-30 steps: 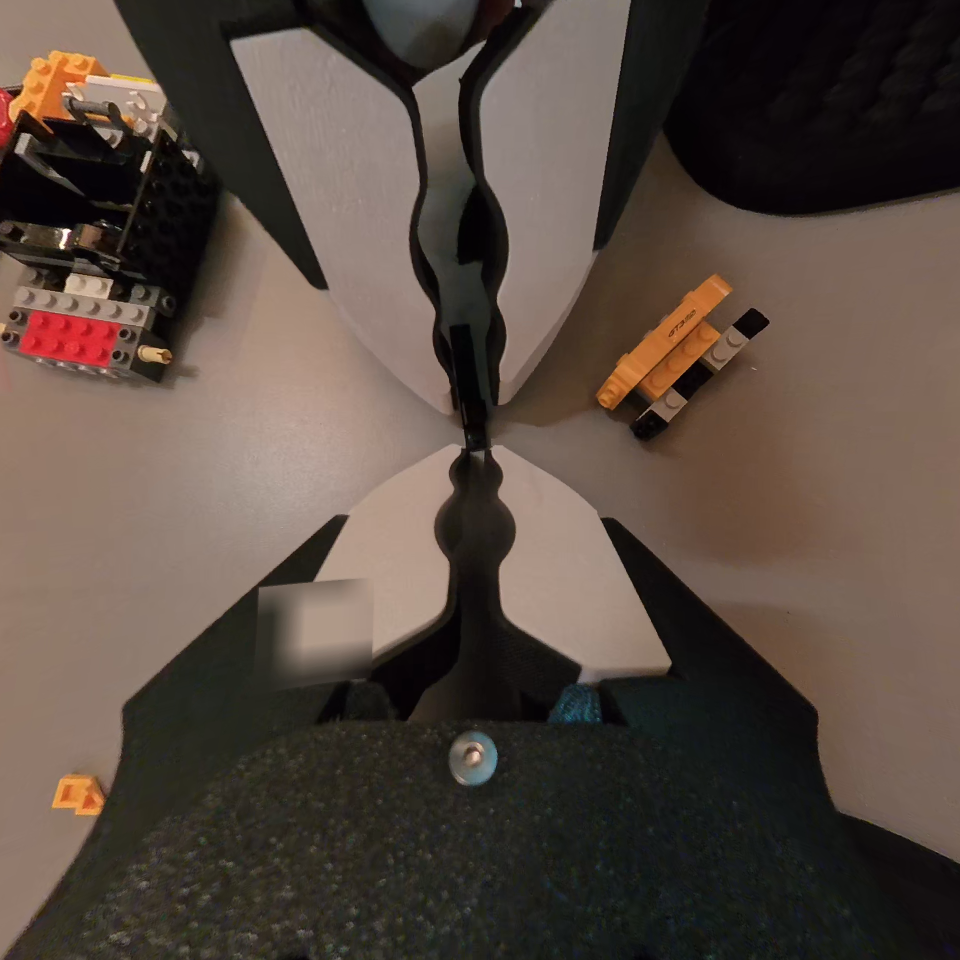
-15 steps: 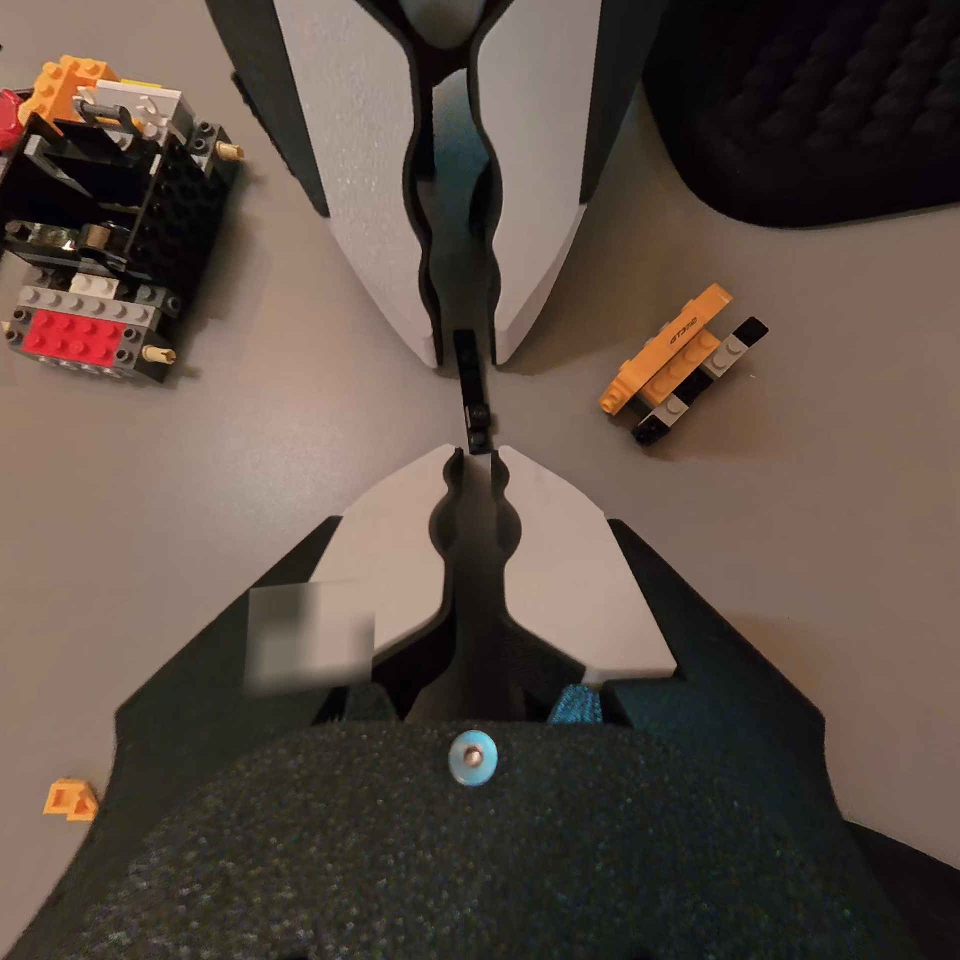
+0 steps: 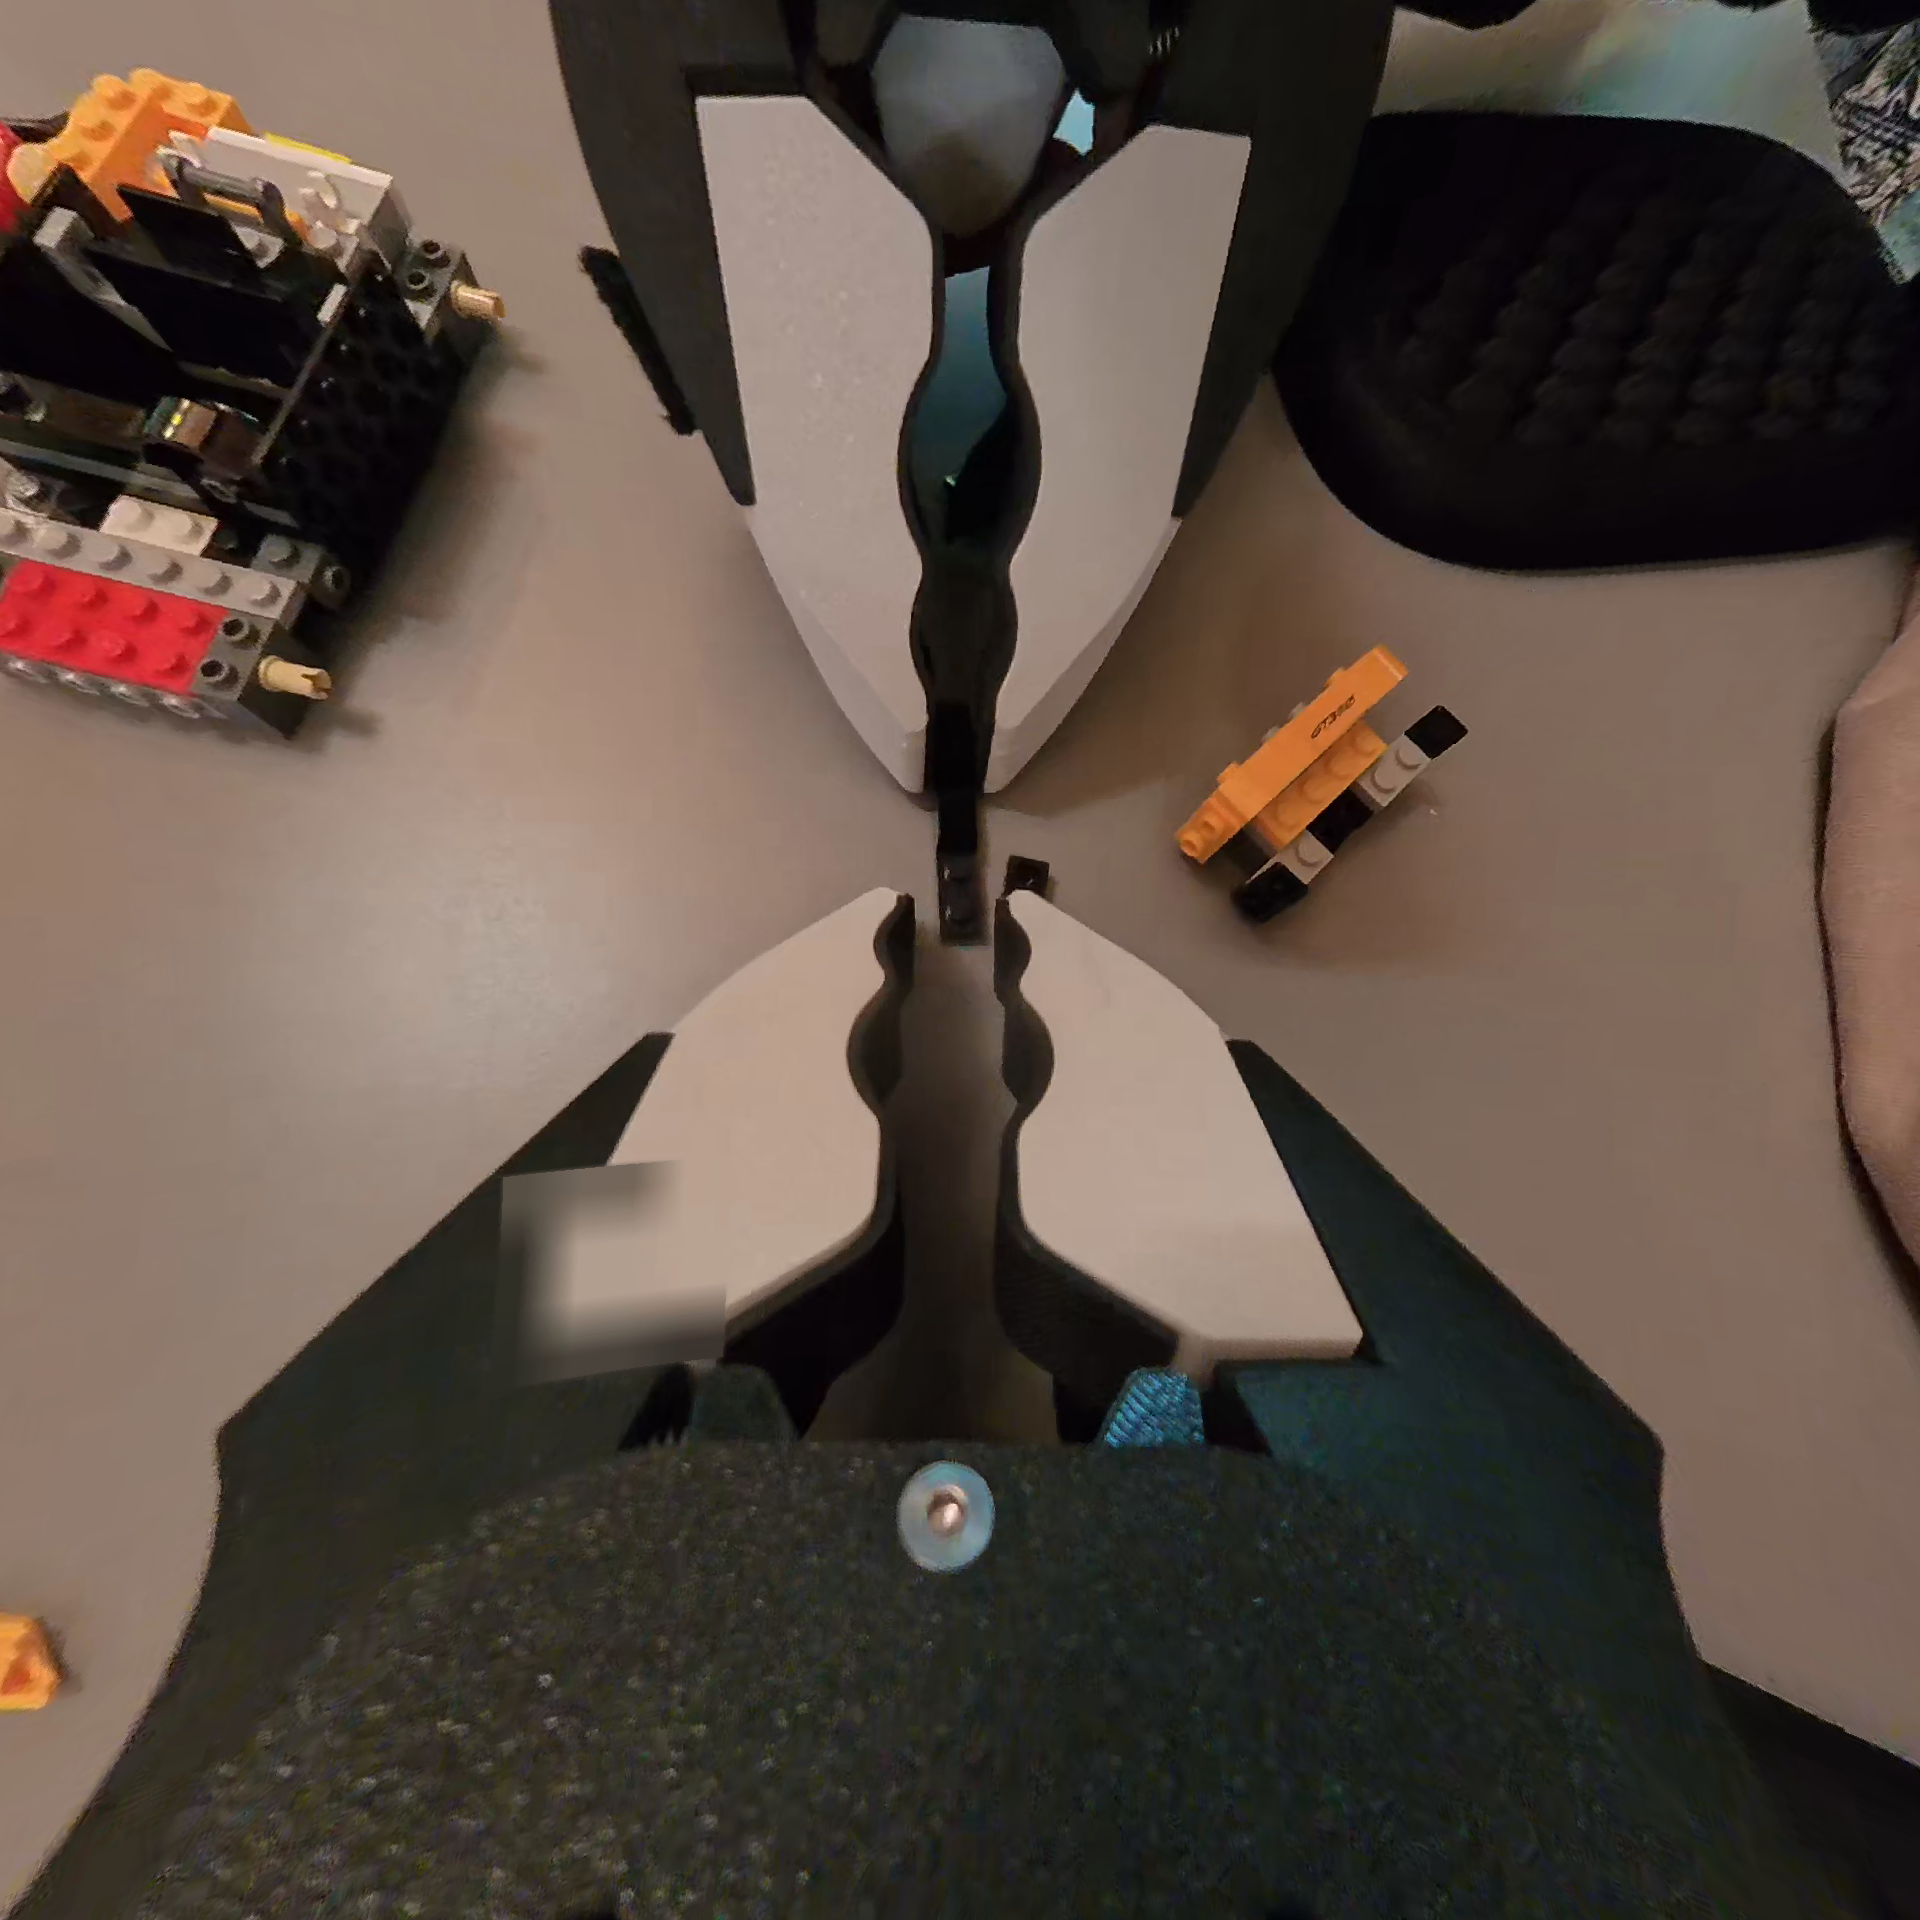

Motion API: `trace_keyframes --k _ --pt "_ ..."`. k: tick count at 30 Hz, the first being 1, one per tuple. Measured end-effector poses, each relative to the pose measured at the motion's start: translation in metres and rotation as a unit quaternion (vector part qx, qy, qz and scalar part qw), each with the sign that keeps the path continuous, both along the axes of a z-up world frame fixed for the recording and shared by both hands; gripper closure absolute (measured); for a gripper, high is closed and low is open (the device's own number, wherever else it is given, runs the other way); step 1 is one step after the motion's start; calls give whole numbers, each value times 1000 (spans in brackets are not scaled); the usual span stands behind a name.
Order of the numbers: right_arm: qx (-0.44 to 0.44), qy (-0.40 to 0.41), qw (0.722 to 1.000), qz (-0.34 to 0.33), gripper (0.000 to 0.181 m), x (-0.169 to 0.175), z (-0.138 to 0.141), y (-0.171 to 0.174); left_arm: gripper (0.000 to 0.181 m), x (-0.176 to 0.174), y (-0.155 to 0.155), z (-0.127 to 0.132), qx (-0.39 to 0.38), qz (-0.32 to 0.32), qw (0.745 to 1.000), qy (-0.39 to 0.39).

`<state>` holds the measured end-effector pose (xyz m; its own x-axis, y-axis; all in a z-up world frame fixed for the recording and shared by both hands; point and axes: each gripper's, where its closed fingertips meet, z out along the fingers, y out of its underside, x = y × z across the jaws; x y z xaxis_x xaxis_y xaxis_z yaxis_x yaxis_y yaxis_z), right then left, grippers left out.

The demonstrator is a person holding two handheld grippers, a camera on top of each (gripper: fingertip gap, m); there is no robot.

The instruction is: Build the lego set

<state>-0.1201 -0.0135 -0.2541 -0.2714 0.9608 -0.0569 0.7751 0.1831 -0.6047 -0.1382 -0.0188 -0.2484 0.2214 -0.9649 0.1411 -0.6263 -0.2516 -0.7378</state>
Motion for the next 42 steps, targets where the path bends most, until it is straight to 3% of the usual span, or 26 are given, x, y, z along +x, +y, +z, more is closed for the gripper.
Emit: trace_keyframes --k 10,20,28,31,34,38,42 --pt "7 -9 1000 -17 173 9 -1 2 167 -1 0 0 11 -5 1000 5" --pt "28 11 999 -34 166 12 0 2 172 9 -14 3 124 -80 988 35" --pt "28 73 996 -51 165 18 14 3 177 12 -10 -5 147 -75 984 69" --pt "41 127 990 -36 166 13 32 -4 177 14 -9 3 69 -40 997 20" --pt "88 173 981 -14 168 4 47 -11 177 20 -10 29 -77 1 993 -94" --pt "190 220 957 -8 167 -8 63 -10 177 18 -5 65 -279 38 928 -245" --pt "235 261 936 -24 167 -12 80 -6 177 14 -1 76 -360 48 882 -299"
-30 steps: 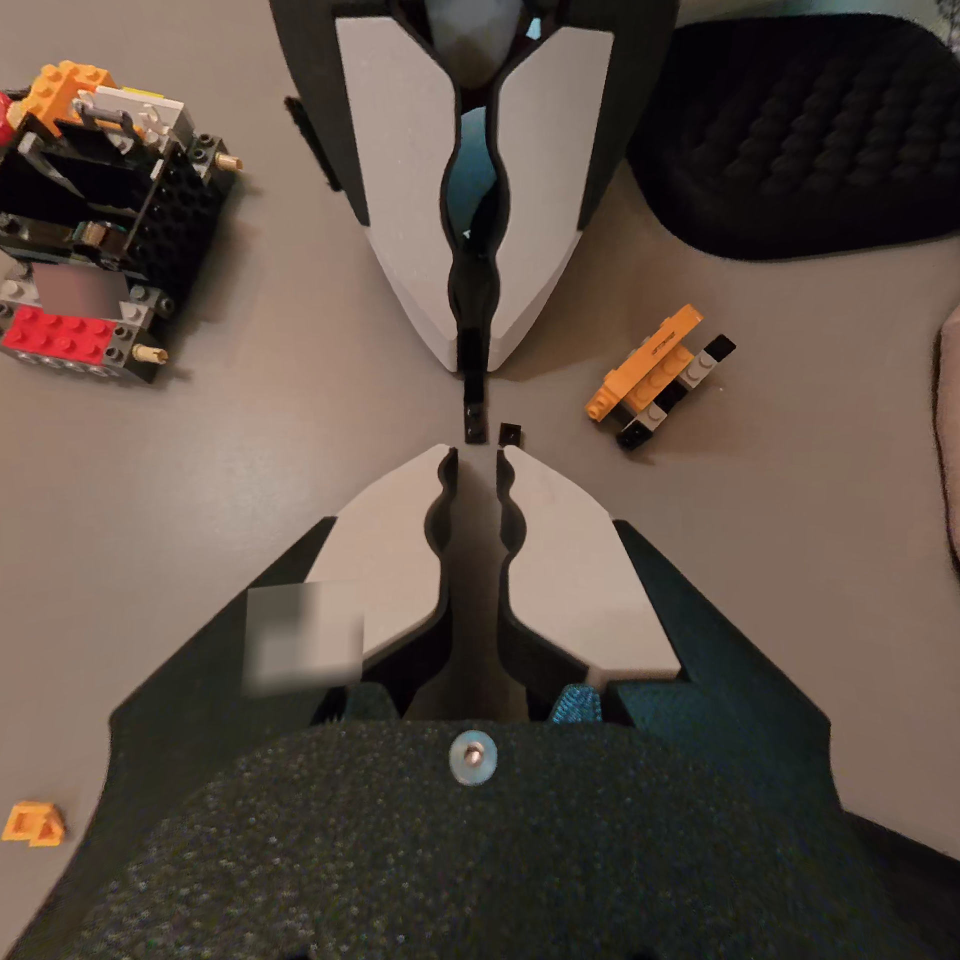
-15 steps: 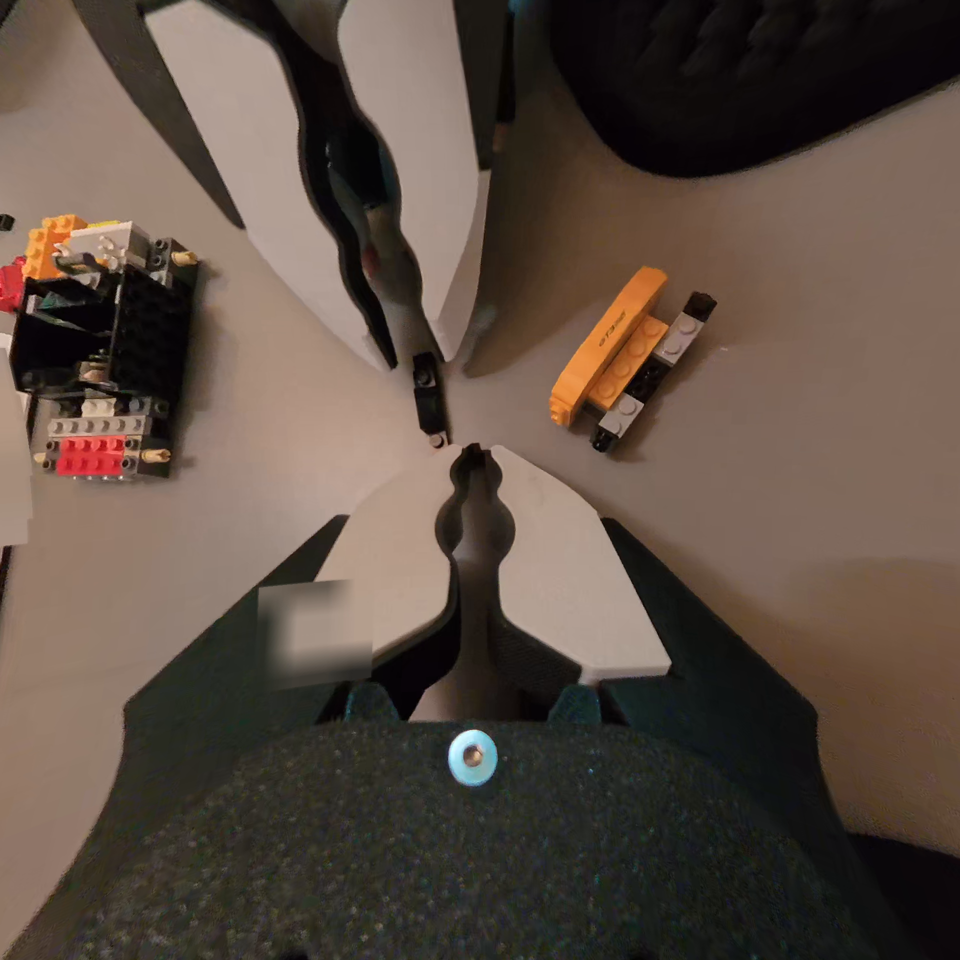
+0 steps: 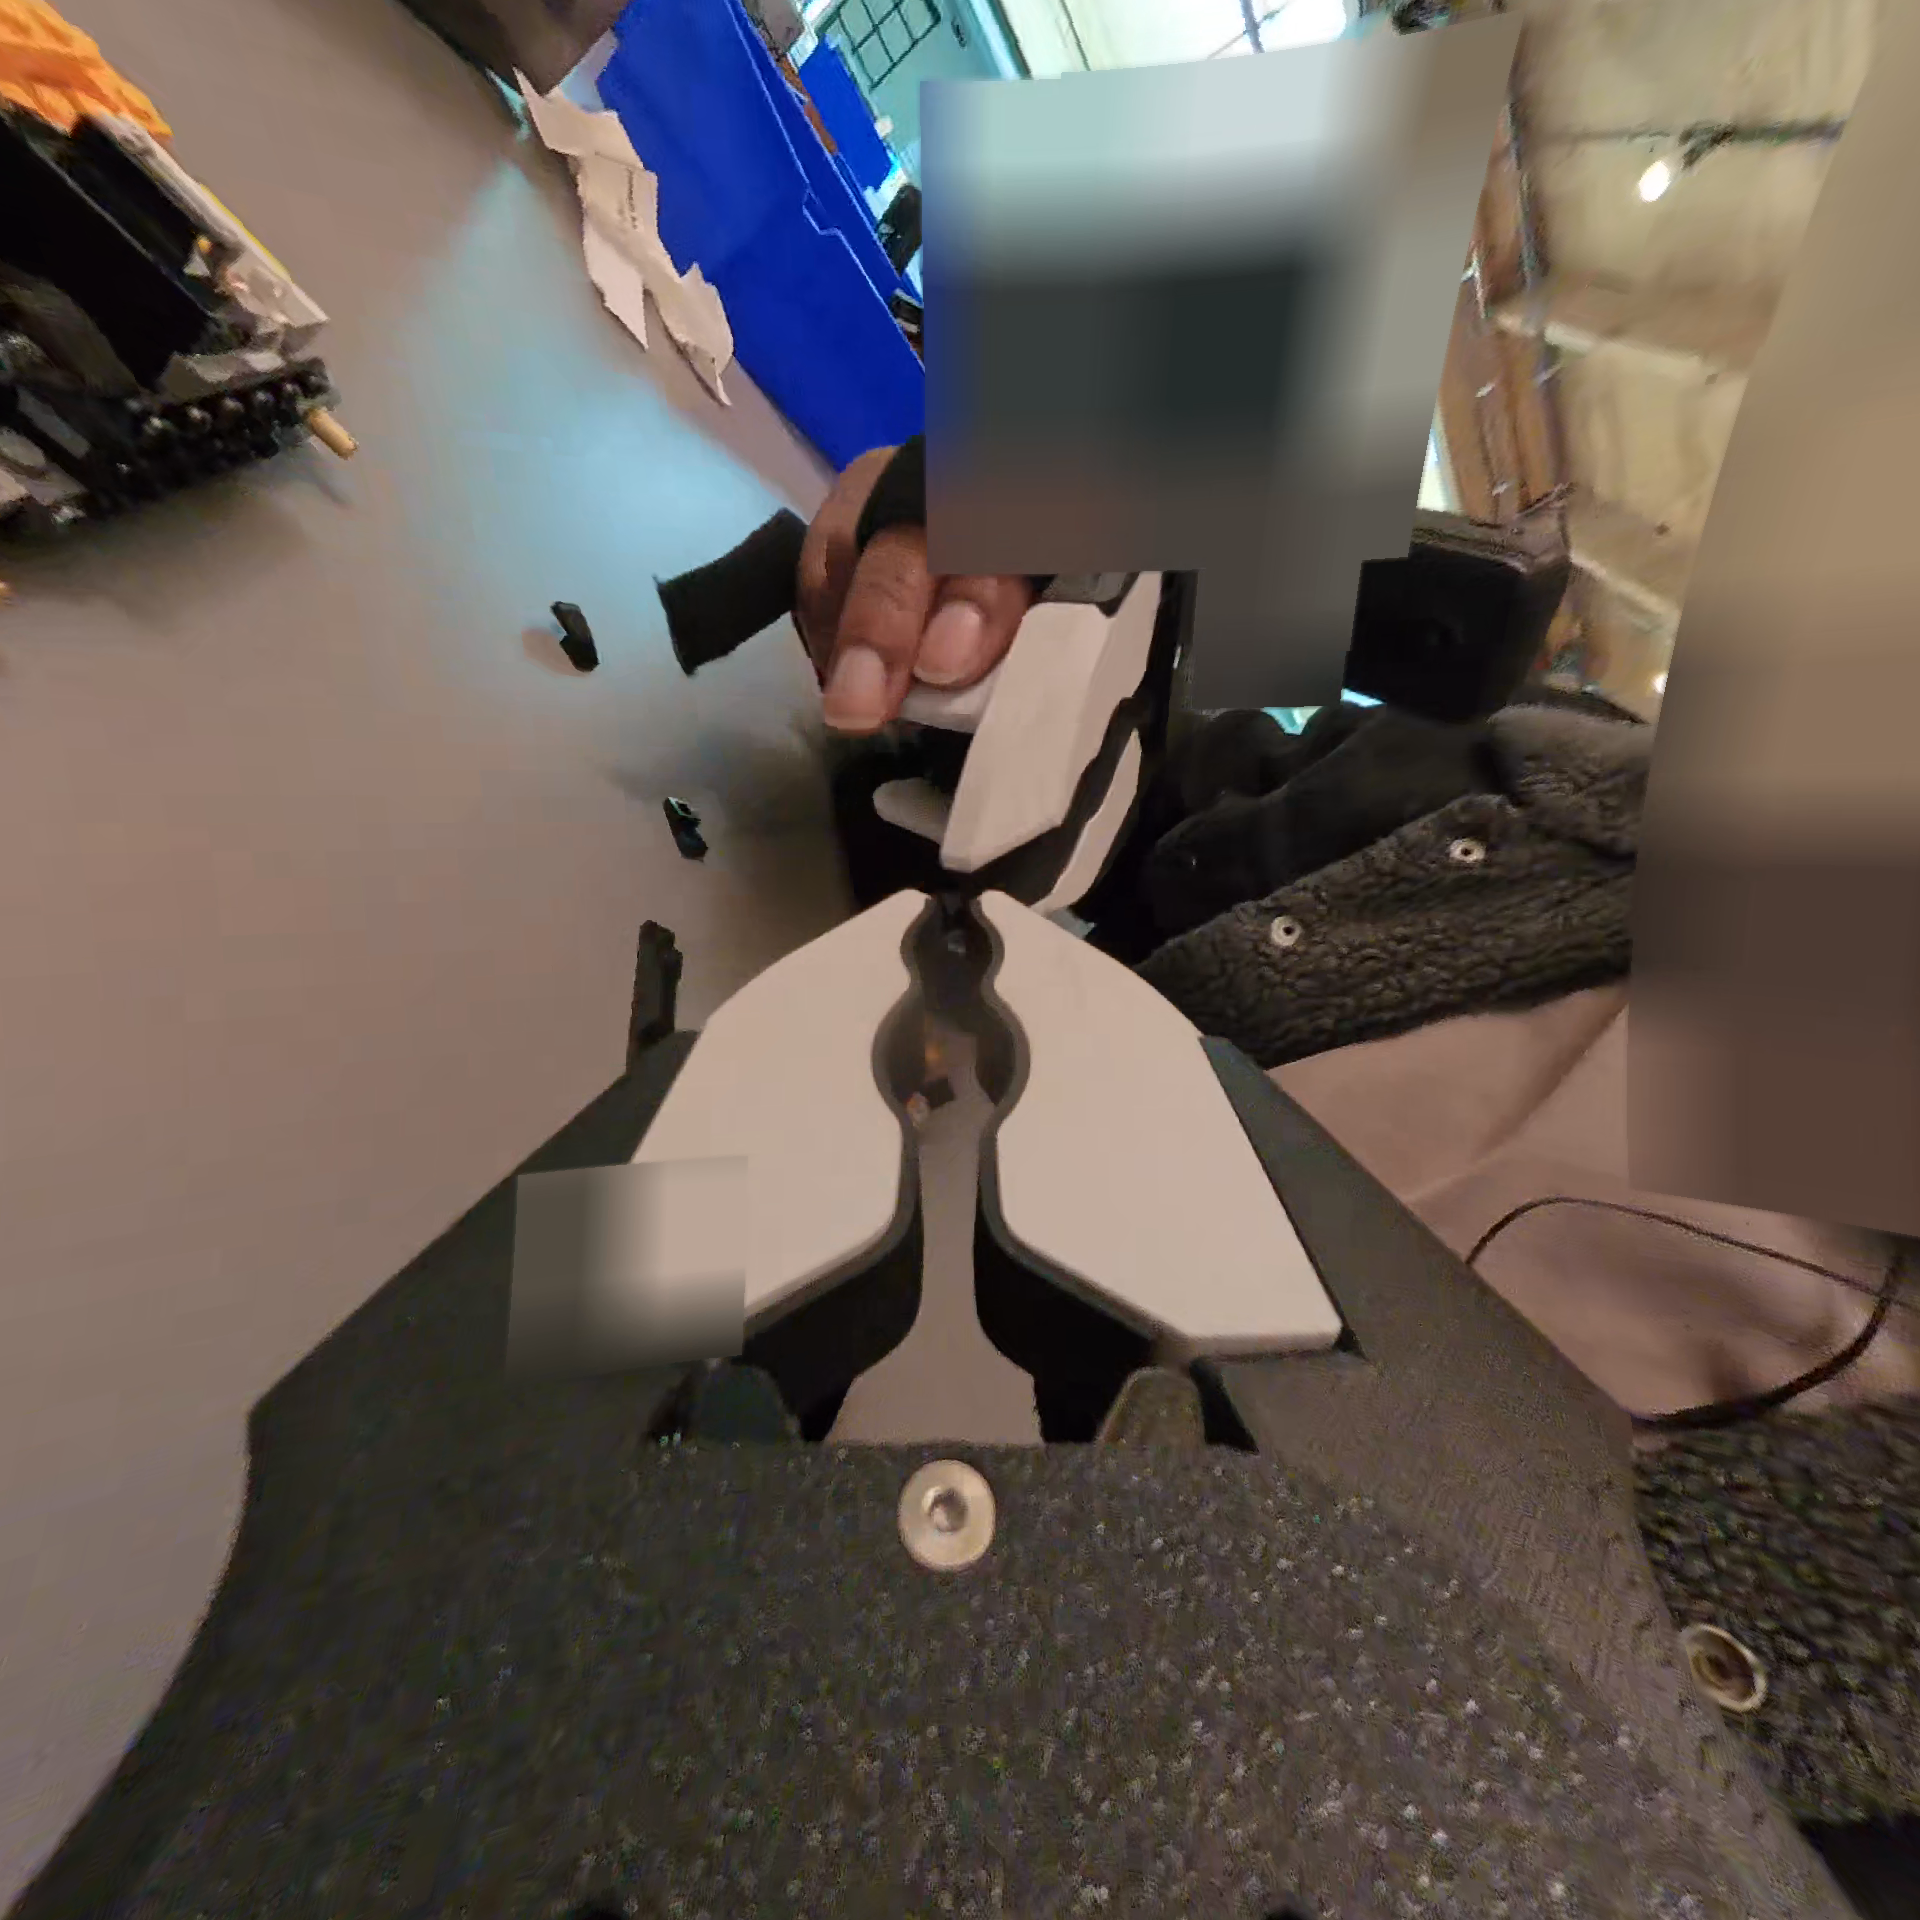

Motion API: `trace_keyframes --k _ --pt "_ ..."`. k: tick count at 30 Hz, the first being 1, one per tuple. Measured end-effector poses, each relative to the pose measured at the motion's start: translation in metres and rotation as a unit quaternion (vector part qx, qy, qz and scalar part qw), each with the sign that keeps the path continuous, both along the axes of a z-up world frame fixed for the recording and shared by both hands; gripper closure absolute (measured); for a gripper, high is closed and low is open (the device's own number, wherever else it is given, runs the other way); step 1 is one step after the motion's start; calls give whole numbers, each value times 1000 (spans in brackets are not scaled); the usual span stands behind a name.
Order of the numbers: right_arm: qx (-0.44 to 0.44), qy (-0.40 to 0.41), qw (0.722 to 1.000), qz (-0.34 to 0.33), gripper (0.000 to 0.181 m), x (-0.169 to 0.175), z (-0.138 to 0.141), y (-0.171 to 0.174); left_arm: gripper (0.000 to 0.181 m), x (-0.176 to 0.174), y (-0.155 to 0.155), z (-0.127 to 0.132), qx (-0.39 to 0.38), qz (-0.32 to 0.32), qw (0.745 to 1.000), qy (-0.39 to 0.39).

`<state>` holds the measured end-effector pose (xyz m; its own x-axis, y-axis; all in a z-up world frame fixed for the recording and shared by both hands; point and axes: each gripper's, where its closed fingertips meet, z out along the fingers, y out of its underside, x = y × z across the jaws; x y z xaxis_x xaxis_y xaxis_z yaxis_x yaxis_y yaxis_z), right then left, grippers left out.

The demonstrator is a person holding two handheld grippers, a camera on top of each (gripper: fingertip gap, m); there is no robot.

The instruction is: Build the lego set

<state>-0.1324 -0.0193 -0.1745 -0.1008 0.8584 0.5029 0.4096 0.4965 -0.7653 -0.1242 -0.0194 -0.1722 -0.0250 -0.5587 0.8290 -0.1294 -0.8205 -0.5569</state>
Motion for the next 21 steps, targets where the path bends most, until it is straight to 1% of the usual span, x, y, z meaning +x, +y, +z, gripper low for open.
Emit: trace_keyframes --k 2,4,6,11,14,16,18,20,21 --pt "5 17 1000 -3 167 -1 6 0 177 0 0 2 -22 -1 1000 -15" --pt "9 15 1000 -4 169 0 6 1 177 0 0 7 -41 -4 999 -35" --pt "14 17 1000 -2 172 -1 6 1 177 0 0 7 -51 -6 998 -39" --pt "17 13 1000 5 172 -1 4 -1 177 1 -2 5 -84 -15 995 -46" --pt "5 0 1000 6 173 0 0 -2 177 2 -2 2 -95 -18 994 -41" --pt "-22 -11 1000 0 174 1 -5 0 176 2 0 -3 -76 -10 997 -25" --pt "-60 -40 997 -14 174 2 -15 4 168 0 5 -10 -35 9 999 11" --pt "-96 -84 991 -35 174 5 -31 10 163 -6 12 -25 43 29 995 80" --pt "-112 -102 987 -45 174 6 -38 12 162 -9 14 -35 97 31 987 127"
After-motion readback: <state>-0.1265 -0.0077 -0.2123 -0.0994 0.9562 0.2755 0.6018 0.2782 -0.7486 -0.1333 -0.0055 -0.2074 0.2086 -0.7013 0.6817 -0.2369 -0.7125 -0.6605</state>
